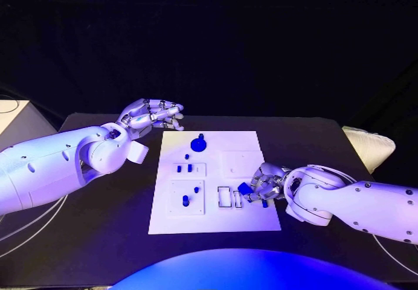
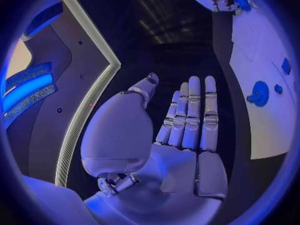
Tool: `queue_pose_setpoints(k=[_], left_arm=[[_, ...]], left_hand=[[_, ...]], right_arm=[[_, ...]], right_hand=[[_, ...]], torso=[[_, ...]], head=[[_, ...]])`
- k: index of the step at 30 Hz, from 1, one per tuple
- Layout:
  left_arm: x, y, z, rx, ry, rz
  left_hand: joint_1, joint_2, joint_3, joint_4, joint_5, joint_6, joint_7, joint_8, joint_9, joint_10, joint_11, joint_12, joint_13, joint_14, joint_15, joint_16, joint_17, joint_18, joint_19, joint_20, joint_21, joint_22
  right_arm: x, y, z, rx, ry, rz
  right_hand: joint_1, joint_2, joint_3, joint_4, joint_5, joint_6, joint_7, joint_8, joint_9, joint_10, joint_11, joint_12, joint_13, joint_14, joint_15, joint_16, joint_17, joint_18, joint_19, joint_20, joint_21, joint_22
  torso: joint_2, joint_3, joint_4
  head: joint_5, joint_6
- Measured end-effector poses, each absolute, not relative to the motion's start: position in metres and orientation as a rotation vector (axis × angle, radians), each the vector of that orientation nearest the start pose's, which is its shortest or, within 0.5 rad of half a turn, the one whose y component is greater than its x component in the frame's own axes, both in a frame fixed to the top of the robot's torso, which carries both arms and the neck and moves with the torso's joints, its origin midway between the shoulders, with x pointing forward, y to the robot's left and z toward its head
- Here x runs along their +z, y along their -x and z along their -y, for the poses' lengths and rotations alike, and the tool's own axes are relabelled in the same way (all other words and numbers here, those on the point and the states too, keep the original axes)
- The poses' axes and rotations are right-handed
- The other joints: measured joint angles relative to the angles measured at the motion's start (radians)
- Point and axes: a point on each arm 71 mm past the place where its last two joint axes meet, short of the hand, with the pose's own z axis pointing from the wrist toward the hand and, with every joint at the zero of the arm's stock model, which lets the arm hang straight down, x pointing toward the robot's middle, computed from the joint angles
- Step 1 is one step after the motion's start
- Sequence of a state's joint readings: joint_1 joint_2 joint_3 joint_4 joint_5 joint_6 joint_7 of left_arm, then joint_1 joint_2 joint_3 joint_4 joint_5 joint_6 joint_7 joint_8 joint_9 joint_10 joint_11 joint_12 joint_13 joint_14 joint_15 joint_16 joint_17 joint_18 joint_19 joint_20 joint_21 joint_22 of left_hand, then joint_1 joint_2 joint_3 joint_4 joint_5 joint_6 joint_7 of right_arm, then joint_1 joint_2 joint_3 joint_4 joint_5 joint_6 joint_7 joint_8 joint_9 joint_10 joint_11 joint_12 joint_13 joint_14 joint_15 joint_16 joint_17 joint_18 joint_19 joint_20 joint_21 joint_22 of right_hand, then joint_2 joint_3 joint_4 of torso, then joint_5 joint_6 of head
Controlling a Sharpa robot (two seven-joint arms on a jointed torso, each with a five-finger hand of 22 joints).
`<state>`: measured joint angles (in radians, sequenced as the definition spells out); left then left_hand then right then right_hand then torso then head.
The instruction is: Assemble the parts on the task board
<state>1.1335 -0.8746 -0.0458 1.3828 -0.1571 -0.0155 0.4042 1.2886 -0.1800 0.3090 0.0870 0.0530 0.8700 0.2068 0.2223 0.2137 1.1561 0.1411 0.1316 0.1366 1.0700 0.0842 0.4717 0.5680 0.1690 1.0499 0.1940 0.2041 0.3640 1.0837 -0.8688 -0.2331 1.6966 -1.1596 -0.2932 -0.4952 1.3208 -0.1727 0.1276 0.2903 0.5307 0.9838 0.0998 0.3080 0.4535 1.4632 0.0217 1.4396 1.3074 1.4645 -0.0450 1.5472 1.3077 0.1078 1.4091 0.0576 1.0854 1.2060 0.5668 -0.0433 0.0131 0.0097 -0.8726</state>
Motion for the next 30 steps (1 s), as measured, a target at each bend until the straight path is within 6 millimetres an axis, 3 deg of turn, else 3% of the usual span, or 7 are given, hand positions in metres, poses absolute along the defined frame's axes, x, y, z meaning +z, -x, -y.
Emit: queue_pose_setpoints(k=[6, 7, 20, 30], left_arm=[[-0.219, -0.491, -0.251, -1.604, 0.973, -1.593], [-0.219, -0.491, -0.251, -1.604, 0.973, -1.594], [-0.219, -0.491, -0.249, -1.606, 0.967, -1.602], [-0.219, -0.491, -0.248, -1.608, 0.965, -1.604]], left_hand=[[0.014, 0.005, -0.003, -0.003, 0.0, 0.0, 0.0, 0.004, 0.001, -0.006, 0.002, 0.004, 0.002, -0.004, 0.004, 0.007, 0.002, 0.0, 0.0, 0.0, 0.0, 0.0], [0.023, 0.015, -0.003, -0.003, 0.0, 0.0, 0.0, 0.004, 0.001, -0.007, 0.0, 0.006, 0.003, -0.007, 0.0, 0.007, 0.002, 0.0, 0.0, 0.0, 0.0, 0.001], [0.035, 0.02, 0.003, -0.008, 0.0, 0.0, 0.0, 0.004, 0.001, -0.007, 0.0, 0.008, 0.003, -0.007, 0.0, 0.01, 0.003, 0.0, 0.0, 0.0, 0.0, 0.001], [0.035, 0.02, 0.003, -0.008, 0.0, 0.0, 0.0, 0.004, 0.001, -0.007, 0.0, 0.008, 0.004, -0.007, 0.0, 0.01, 0.003, 0.0, 0.0, 0.0, 0.0, 0.001]], right_arm=[[-0.305, -0.385, 0.196, 0.506, -0.366, -2.232], [-0.304, -0.383, 0.196, 0.517, -0.391, -2.235], [-0.286, -0.377, 0.191, 0.63, -0.558, -2.225], [-0.286, -0.378, 0.173, 0.676, -0.57, -2.238]], right_hand=[[0.017, -0.017, 0.074, -0.002, 0.0, 0.002, 0.002, 0.0, -0.008, 0.0, 0.0, 0.0, 0.0, 0.0, 0.0, 0.0, 0.0, 0.0, 0.0, 0.0, 0.0, 0.005], [0.02, -0.02, 0.082, -0.005, 0.0, 0.003, 0.003, 0.0, -0.009, 0.0, 0.0, 0.0, 0.0, 0.0, 0.0, 0.0, 0.0, 0.0, 0.0, 0.0, 0.0, 0.005], [0.004, -0.045, 0.117, -0.003, 0.01, 0.007, 0.007, 0.001, -0.009, 0.0, 0.0, 0.0, 0.0, 0.0, 0.0, 0.0, 0.0, 0.0, 0.0, 0.0, 0.0, 0.008], [-0.035, -0.042, 0.138, -0.002, 0.001, 0.007, 0.007, 0.002, -0.009, 0.0, 0.0, 0.0, 0.001, 0.0, 0.0, 0.0, 0.0, 0.0, 0.0, 0.0, 0.004, 0.013]], torso=[[0.0, -0.0007, -0.0003], [0.0, -0.0007, -0.0002], [0.001, 0.0, -0.0013], [0.001, 0.0002, -0.0002]], head=[[-0.003, 0.0], [-0.005, 0.0], [-0.006, 0.0], [-0.008, 0.0]])
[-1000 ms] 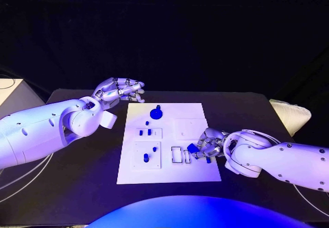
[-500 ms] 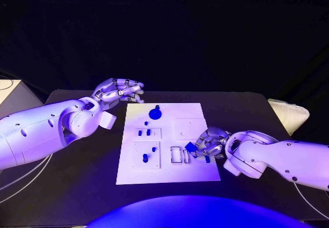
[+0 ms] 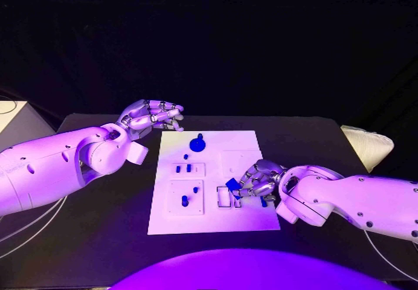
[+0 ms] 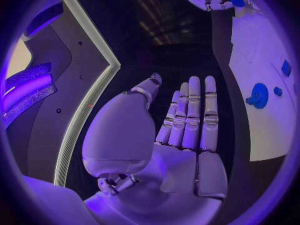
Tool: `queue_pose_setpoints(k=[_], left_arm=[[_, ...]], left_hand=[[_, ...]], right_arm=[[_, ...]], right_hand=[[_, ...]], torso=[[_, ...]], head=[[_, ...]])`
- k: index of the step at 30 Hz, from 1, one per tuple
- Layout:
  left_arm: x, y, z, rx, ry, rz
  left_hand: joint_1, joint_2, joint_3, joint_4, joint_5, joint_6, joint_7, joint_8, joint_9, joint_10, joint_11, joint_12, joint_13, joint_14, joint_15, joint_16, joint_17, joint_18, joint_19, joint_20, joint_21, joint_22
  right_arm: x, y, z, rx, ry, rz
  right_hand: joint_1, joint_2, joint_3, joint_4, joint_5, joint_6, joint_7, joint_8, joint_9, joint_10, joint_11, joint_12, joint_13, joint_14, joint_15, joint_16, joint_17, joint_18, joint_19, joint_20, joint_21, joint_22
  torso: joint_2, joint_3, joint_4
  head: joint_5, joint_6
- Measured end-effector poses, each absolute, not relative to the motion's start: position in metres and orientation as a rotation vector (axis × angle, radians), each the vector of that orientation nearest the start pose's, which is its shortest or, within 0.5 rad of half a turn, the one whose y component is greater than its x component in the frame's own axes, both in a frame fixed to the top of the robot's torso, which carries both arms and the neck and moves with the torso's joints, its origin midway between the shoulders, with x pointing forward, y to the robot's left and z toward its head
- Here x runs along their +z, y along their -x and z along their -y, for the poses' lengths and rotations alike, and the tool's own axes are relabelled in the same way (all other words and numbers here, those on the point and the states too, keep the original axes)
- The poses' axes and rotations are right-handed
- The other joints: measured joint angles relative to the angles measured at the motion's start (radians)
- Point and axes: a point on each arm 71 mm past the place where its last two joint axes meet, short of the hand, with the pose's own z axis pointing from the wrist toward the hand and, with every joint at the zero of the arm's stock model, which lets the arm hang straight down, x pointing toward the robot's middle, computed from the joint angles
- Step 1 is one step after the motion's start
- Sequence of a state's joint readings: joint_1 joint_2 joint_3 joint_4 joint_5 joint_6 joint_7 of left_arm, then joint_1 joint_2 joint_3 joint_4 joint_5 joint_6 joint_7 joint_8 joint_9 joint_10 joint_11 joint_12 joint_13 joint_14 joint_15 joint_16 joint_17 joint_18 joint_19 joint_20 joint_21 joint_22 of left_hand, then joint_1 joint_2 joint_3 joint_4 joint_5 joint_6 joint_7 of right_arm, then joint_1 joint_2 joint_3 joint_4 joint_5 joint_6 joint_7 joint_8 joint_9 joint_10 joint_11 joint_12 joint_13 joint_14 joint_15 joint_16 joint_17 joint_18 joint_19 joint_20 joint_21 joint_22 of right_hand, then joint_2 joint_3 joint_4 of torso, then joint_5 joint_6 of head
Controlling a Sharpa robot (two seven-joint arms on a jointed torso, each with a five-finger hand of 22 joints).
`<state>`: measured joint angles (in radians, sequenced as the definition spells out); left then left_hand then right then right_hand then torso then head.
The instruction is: Assemble the parts on the task board
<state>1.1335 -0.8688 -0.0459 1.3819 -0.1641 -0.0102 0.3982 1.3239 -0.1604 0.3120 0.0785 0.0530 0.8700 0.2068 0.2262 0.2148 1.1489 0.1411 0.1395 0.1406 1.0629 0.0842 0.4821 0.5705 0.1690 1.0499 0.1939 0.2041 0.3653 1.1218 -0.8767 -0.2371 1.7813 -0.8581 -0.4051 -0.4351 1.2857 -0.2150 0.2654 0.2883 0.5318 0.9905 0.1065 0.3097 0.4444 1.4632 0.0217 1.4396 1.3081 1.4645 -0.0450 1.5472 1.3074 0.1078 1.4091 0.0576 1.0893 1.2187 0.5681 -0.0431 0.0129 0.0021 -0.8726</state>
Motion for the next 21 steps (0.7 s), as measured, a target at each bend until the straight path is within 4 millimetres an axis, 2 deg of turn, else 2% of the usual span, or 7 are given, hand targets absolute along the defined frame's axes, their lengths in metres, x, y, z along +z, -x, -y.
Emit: queue_pose_setpoints(k=[3, 5, 7, 13, 21], left_arm=[[-0.219, -0.491, -0.248, -1.608, 0.964, -1.604], [-0.219, -0.491, -0.248, -1.608, 0.964, -1.604], [-0.219, -0.491, -0.248, -1.608, 0.963, -1.605], [-0.219, -0.49, -0.247, -1.608, 0.963, -1.606], [-0.219, -0.49, -0.247, -1.607, 0.964, -1.609]], left_hand=[[0.0, 0.0, 0.0, 0.0, 0.0, 0.0, 0.0, 0.0, 0.0, 0.0, 0.0, 0.004, 0.0, -0.004, 0.004, 0.0, 0.0, 0.0, 0.0, 0.0, 0.0, 0.001], [0.0, 0.0, 0.0, 0.0, 0.0, -0.004, 0.004, 0.0, 0.0, -0.005, 0.005, 0.004, 0.0, -0.012, 0.002, 0.0, 0.0, 0.0, 0.0, 0.0, 0.0, 0.001], [0.0, 0.0, 0.0, 0.0, 0.0, -0.004, 0.004, 0.0, 0.0, -0.005, 0.005, 0.004, 0.0, -0.012, 0.002, 0.0, 0.0, 0.0, 0.0, 0.0, 0.0, 0.001], [0.0, 0.0, 0.004, 0.004, 0.0, -0.004, 0.004, 0.0, 0.0, -0.009, 0.002, 0.004, 0.0, -0.016, 0.005, 0.0, 0.0, 0.0, 0.0, 0.0, 0.0, 0.002], [0.005, 0.005, 0.004, 0.004, 0.0, -0.004, 0.004, 0.0, 0.0, -0.009, 0.002, 0.008, 0.001, -0.016, 0.005, 0.0, 0.0, 0.0, 0.0, 0.0, 0.0, 0.002]], right_arm=[[-0.287, -0.38, 0.167, 0.683, -0.563, -2.248], [-0.289, -0.381, 0.163, 0.683, -0.556, -2.257], [-0.291, -0.382, 0.16, 0.679, -0.549, -2.269], [-0.296, -0.383, 0.154, 0.663, -0.53, -2.299], [-0.298, -0.383, 0.152, 0.646, -0.505, -2.327]], right_hand=[[-0.027, -0.005, 0.008, 0.0, -0.006, 0.0, 0.0, 0.003, 0.0, 0.0, 0.0, 0.0, 0.0, 0.0, 0.0, 0.0, 0.0, 0.0, 0.0, 0.0, 0.001, 0.001], [-0.079, -0.007, 0.01, 0.001, -0.019, 0.002, -0.001, 0.016, 0.006, 0.0, 0.0, 0.0, 0.0, 0.0, 0.0, 0.0, 0.0, 0.0, 0.0, 0.0, 0.001, 0.004], [-0.106, -0.013, 0.003, 0.001, -0.034, 0.017, -0.009, 0.02, 0.007, 0.0, 0.0, 0.0, 0.0, 0.0, 0.0, 0.0, 0.0, 0.0, 0.0, 0.0, 0.004, 0.008], [-0.137, -0.013, -0.003, 0.003, -0.056, 0.023, -0.012, 0.027, 0.011, 0.0, 0.0, 0.0, 0.0, 0.0, 0.0, 0.0, 0.0, 0.0, 0.004, -0.004, 0.004, 0.008], [-0.16, 0.002, -0.01, 0.001, -0.079, 0.025, -0.014, 0.027, 0.01, 0.004, -0.004, 0.0, 0.0, 0.0, 0.0, 0.0, 0.0, 0.0, 0.004, -0.004, 0.004, 0.013]], torso=[[0.0, -0.0001, 0.0004], [0.001, -0.0001, 0.0004], [0.001, -0.0001, 0.0006], [0.001, 0.0001, 0.0005], [0.0, 0.0002, -0.0001]], head=[[0.003, 0.0], [0.005, 0.0], [0.007, 0.0], [0.012, 0.0], [0.014, 0.0]])
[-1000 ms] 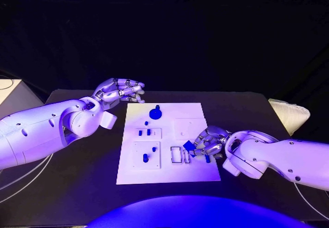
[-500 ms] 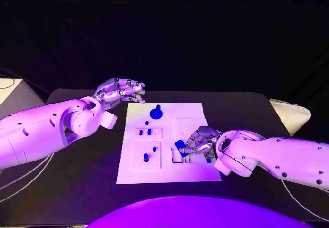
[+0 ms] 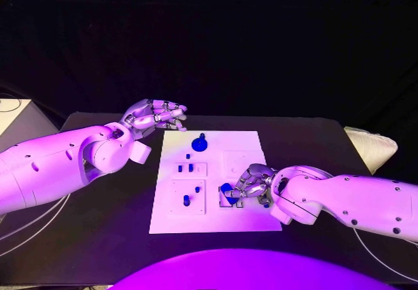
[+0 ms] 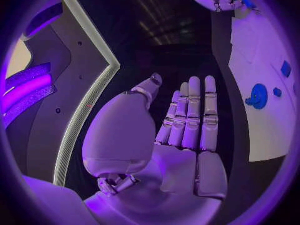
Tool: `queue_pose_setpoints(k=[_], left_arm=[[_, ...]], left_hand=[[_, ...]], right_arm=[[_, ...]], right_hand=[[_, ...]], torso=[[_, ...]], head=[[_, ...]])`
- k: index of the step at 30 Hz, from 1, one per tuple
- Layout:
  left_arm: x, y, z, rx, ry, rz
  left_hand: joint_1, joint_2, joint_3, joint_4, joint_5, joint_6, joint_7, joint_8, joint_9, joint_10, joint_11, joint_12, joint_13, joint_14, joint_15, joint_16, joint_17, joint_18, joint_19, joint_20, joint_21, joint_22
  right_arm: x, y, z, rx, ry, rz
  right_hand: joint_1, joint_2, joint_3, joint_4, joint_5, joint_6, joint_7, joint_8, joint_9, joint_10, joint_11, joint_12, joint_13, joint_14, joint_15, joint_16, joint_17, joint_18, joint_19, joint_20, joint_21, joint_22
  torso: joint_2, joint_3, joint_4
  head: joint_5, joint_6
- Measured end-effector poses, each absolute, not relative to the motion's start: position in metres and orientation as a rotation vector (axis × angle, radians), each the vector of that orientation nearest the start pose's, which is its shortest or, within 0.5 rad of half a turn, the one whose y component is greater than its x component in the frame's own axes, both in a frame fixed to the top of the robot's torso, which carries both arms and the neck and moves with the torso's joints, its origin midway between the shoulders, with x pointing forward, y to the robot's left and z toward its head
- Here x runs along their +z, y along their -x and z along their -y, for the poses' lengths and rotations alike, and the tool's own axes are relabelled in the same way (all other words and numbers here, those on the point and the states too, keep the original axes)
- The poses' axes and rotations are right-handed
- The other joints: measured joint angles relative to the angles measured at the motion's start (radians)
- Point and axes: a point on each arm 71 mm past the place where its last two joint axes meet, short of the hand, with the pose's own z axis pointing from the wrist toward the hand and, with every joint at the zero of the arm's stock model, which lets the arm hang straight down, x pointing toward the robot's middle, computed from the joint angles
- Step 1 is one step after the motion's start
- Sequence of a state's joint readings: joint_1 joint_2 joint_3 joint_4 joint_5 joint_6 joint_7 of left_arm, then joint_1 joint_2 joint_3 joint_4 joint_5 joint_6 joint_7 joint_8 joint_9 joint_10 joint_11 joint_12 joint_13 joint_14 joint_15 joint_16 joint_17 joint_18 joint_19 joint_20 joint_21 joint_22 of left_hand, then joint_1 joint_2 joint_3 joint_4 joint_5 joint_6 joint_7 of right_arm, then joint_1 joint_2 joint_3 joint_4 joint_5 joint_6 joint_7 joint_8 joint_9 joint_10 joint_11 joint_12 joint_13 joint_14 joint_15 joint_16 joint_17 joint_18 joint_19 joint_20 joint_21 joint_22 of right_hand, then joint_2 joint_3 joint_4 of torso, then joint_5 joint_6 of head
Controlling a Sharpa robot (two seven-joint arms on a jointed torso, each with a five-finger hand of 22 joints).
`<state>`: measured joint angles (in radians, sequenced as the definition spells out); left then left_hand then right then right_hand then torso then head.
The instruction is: Assemble the parts on the task board
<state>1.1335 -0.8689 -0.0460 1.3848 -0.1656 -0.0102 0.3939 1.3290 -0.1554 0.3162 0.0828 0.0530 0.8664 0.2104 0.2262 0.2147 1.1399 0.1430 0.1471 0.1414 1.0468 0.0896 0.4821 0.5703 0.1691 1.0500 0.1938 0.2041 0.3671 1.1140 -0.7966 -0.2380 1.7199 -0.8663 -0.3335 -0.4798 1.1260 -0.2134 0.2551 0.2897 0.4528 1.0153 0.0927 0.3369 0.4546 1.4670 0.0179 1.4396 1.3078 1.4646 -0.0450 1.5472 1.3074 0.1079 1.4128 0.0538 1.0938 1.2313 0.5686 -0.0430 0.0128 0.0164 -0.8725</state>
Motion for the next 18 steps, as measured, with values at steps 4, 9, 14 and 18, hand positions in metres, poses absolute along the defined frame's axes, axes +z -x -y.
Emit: queue_pose_setpoints(k=[4, 9, 14, 18], left_arm=[[-0.2192, -0.4901, -0.2473, -1.606, 0.965, -1.611], [-0.2191, -0.4898, -0.2467, -1.608, 0.964, -1.612], [-0.219, -0.4897, -0.2469, -1.608, 0.964, -1.612], [-0.219, -0.4896, -0.2471, -1.607, 0.964, -1.612]], left_hand=[[0.0, 0.0, 0.0, 0.0, 0.0, 0.0, 0.0, 0.0, 0.0, 0.0, 0.0, 0.0, 0.0, 0.0, 0.0, 0.0, 0.0, 0.0, 0.0, 0.0, 0.0, 0.0], [0.0, 0.0, 0.0, 0.0, 0.0, 0.0, 0.0, 0.0, 0.0, 0.0, 0.0, 0.0, 0.0, 0.0, 0.0, 0.0, 0.0, 0.0, 0.0, 0.0, 0.0, 0.0], [0.0, 0.0, 0.0, 0.0, 0.0, 0.0, 0.0, 0.0, 0.0, 0.0, 0.0, 0.0, 0.0, 0.0, 0.0, 0.0, 0.0, 0.0, 0.0, 0.0, 0.0, 0.0], [0.0, 0.0, 0.003, -0.003, 0.0, 0.0, 0.0, 0.0, 0.0, -0.004, 0.004, 0.0, 0.0, 0.0, 0.0, 0.0, 0.0, 0.0, 0.0, 0.0, 0.0, 0.001]], right_arm=[[-0.2985, -0.3821, 0.1524, 0.64, -0.495, -2.337], [-0.2989, -0.3816, 0.1506, 0.638, -0.487, -2.344], [-0.3, -0.3841, 0.1515, 0.63, -0.49, -2.338], [-0.3006, -0.3859, 0.151, 0.626, -0.491, -2.332]], right_hand=[[0.0, 0.0, 0.0, 0.0, 0.0, 0.0, 0.0, 0.0, 0.0, 0.0, 0.0, 0.0, 0.0, 0.0, 0.0, 0.0, 0.0, 0.0, 0.0, 0.0, 0.0, 0.002], [-0.005, -0.002, 0.0, 0.0, -0.004, 0.001, -0.001, 0.0, 0.002, 0.0, 0.0, 0.0, 0.0, 0.0, 0.0, 0.0, 0.0, 0.0, 0.0, 0.0, 0.004, 0.002], [-0.007, 0.0, 0.0, 0.0, -0.004, 0.001, -0.001, 0.0, 0.002, 0.0, 0.0, 0.0, 0.0, 0.0, 0.0, 0.0, 0.0, 0.0, 0.0, 0.0, 0.004, 0.002], [-0.011, 0.004, 0.0, 0.0, -0.004, 0.001, -0.001, 0.0, 0.003, 0.0, 0.0, 0.0, 0.0, 0.0, 0.0, 0.0, 0.0, 0.0, 0.0, 0.0, 0.004, 0.002]], torso=[[0.0, 0.0, -0.0004], [0.0, 0.0001, -0.0004], [0.0, 0.0003, -0.0005], [0.0, 0.0006, -0.0004]], head=[[0.003, 0.0], [0.003, 0.0], [0.003, 0.0], [0.003, 0.0]])
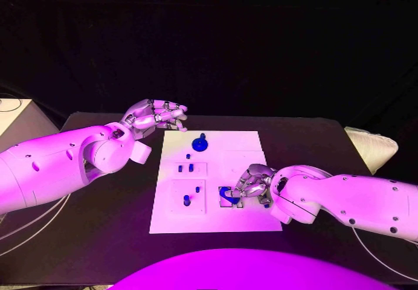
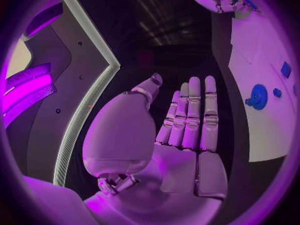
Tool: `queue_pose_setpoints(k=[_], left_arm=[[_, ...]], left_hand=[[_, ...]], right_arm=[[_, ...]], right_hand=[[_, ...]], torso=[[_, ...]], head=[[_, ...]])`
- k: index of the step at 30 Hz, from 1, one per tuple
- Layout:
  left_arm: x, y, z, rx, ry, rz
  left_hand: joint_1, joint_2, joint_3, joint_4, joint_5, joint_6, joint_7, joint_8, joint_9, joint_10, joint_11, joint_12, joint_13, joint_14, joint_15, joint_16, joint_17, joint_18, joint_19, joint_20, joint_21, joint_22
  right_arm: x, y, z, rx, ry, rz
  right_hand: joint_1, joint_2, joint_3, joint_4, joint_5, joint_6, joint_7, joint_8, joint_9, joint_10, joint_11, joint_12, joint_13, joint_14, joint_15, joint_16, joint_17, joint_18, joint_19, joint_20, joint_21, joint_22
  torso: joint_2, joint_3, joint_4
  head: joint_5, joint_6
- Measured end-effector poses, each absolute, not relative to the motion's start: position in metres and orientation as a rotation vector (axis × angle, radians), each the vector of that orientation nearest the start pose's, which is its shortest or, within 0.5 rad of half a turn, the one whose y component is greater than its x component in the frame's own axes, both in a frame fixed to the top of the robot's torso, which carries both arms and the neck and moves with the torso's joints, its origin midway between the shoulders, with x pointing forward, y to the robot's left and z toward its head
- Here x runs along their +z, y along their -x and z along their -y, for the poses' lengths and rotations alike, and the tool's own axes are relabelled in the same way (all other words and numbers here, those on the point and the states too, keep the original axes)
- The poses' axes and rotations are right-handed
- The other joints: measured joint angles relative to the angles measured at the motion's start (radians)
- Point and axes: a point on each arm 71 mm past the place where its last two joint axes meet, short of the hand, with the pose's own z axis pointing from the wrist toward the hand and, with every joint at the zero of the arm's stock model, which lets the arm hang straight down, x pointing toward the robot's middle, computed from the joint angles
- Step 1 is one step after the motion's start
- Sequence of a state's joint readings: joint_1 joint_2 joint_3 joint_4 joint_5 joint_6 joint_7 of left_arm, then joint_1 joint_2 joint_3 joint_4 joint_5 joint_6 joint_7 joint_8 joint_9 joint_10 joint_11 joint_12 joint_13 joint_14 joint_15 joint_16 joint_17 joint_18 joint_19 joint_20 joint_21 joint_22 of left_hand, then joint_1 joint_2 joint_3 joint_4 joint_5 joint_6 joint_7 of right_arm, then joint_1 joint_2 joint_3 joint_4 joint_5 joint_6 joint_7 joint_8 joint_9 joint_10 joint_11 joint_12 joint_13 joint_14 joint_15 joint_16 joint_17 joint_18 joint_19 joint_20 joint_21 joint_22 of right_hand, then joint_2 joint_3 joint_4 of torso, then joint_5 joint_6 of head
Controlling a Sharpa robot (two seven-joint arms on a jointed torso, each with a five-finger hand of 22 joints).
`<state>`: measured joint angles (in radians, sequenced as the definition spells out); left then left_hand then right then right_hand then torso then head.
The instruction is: Assemble the parts on the task board
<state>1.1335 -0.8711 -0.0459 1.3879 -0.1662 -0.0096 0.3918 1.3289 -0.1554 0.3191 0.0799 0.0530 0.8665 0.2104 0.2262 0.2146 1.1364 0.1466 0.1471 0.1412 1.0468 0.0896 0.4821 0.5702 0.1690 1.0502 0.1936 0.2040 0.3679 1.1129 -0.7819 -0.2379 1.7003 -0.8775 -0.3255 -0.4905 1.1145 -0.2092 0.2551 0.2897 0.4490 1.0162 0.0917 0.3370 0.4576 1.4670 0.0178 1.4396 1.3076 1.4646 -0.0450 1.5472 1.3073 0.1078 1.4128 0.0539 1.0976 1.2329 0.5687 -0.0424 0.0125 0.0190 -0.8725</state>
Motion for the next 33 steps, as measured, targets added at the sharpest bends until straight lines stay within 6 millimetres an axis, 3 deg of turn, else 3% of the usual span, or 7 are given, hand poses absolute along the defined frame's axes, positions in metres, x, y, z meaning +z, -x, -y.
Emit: queue_pose_setpoints(k=[8, 10, 14, 20, 27, 30, 33], left_arm=[[-0.219, -0.489, -0.247, -1.607, 0.964, -1.613], [-0.219, -0.489, -0.247, -1.607, 0.964, -1.613], [-0.219, -0.489, -0.248, -1.606, 0.964, -1.613], [-0.219, -0.489, -0.248, -1.606, 0.965, -1.613], [-0.219, -0.489, -0.248, -1.604, 0.965, -1.613], [-0.219, -0.489, -0.249, -1.603, 0.966, -1.613], [-0.219, -0.49, -0.249, -1.602, 0.966, -1.613]], left_hand=[[0.0, 0.0, 0.003, 0.003, 0.0, 0.0, 0.0, 0.0, 0.0, 0.0, 0.0, 0.0, 0.0, 0.0, 0.0, 0.004, 0.0, 0.0, 0.0, 0.0, 0.0, 0.0], [0.0, 0.0, 0.003, 0.003, 0.0, 0.0, 0.0, 0.0, 0.0, 0.0, 0.0, 0.0, 0.0, 0.0, 0.0, 0.004, 0.0, 0.0, 0.0, 0.0, 0.0, 0.0], [0.0, 0.0, 0.003, 0.003, 0.0, 0.0, 0.0, 0.0, 0.0, 0.0, 0.0, 0.0, 0.0, 0.0, 0.0, 0.004, 0.0, 0.0, 0.0, 0.0, 0.0, 0.0], [0.0, 0.0, 0.003, 0.003, 0.0, 0.0, 0.0, 0.0, 0.0, 0.0, 0.0, 0.0, 0.0, 0.0, 0.0, 0.004, 0.0, 0.0, 0.0, 0.0, 0.0, 0.0], [0.0, 0.0, 0.003, 0.003, 0.0, 0.0, 0.0, 0.0, 0.0, 0.0, 0.0, 0.0, 0.0, 0.0, 0.0, 0.004, 0.0, 0.0, 0.0, 0.0, 0.0, 0.0], [0.0, 0.0, 0.003, 0.003, 0.0, 0.0, 0.0, 0.0, 0.0, 0.0, 0.0, 0.0, 0.0, 0.0, 0.0, 0.004, 0.0, 0.0, 0.0, 0.0, 0.0, 0.0], [0.005, 0.005, 0.003, 0.003, 0.0, -0.003, 0.003, 0.0, 0.0, 0.0, 0.0, 0.0, 0.0, -0.004, -0.004, 0.004, 0.0, 0.0, 0.0, 0.0, 0.0, 0.0]], right_arm=[[-0.302, -0.387, 0.148, 0.625, -0.489, -2.33], [-0.302, -0.386, 0.148, 0.628, -0.486, -2.334], [-0.302, -0.383, 0.146, 0.637, -0.476, -2.345], [-0.3, -0.377, 0.147, 0.651, -0.464, -2.361], [-0.298, -0.373, 0.153, 0.653, -0.452, -2.363], [-0.297, -0.372, 0.155, 0.654, -0.441, -2.362], [-0.297, -0.371, 0.155, 0.662, -0.421, -2.363]], right_hand=[[-0.009, 0.005, -0.001, 0.0, -0.01, 0.001, -0.001, 0.004, 0.002, 0.0, 0.0, 0.004, 0.0, 0.004, -0.004, 0.0, 0.0, 0.0, 0.004, -0.004, 0.0, 0.003], [-0.044, 0.006, -0.025, 0.001, -0.07, 0.001, -0.001, 0.011, 0.003, 0.0, 0.0, 0.004, 0.0, 0.004, -0.004, 0.0, 0.0, 0.0, 0.004, -0.004, 0.0, 0.002], [-0.097, 0.017, -0.076, 0.001, -0.146, -0.001, -0.004, 0.018, 0.008, 0.0, 0.0, 0.0, 0.0, 0.004, -0.004, 0.0, 0.0, 0.0, 0.004, -0.004, -0.008, 0.0], [-0.136, 0.048, -0.153, 0.003, -0.212, -0.003, -0.005, 0.027, 0.012, 0.0, 0.0, 0.0, 0.0, 0.004, -0.004, 0.0, 0.001, 0.0, 0.004, -0.004, -0.013, -0.002], [-0.143, 0.057, -0.167, -0.001, -0.213, -0.006, -0.008, 0.027, 0.013, 0.0, 0.0, 0.0, 0.0, 0.004, -0.004, 0.0, 0.001, 0.0, 0.004, -0.004, -0.013, -0.001], [-0.121, 0.079, -0.175, -0.004, -0.184, -0.006, -0.009, 0.034, 0.015, -0.002, -0.002, 0.0, 0.0, 0.001, -0.006, 0.0, 0.001, 0.0, 0.004, -0.004, -0.013, 0.001], [-0.078, 0.083, -0.178, -0.007, -0.163, -0.006, -0.009, 0.041, 0.016, -0.003, -0.003, -0.004, 0.0, 0.0, -0.007, 0.0, 0.001, 0.0, 0.004, -0.004, -0.013, 0.002]], torso=[[0.001, 0.0009, -0.0002], [0.001, 0.0009, -0.0004], [0.0, 0.001, -0.001], [-0.001, 0.0009, -0.001], [-0.001, 0.0006, -0.0011], [-0.001, 0.0003, -0.0011], [-0.001, 0.0007, -0.0011]], head=[[-0.001, 0.0], [-0.001, 0.0], [0.001, 0.0], [0.002, 0.0], [0.003, 0.0], [0.005, 0.0], [0.005, 0.0]])
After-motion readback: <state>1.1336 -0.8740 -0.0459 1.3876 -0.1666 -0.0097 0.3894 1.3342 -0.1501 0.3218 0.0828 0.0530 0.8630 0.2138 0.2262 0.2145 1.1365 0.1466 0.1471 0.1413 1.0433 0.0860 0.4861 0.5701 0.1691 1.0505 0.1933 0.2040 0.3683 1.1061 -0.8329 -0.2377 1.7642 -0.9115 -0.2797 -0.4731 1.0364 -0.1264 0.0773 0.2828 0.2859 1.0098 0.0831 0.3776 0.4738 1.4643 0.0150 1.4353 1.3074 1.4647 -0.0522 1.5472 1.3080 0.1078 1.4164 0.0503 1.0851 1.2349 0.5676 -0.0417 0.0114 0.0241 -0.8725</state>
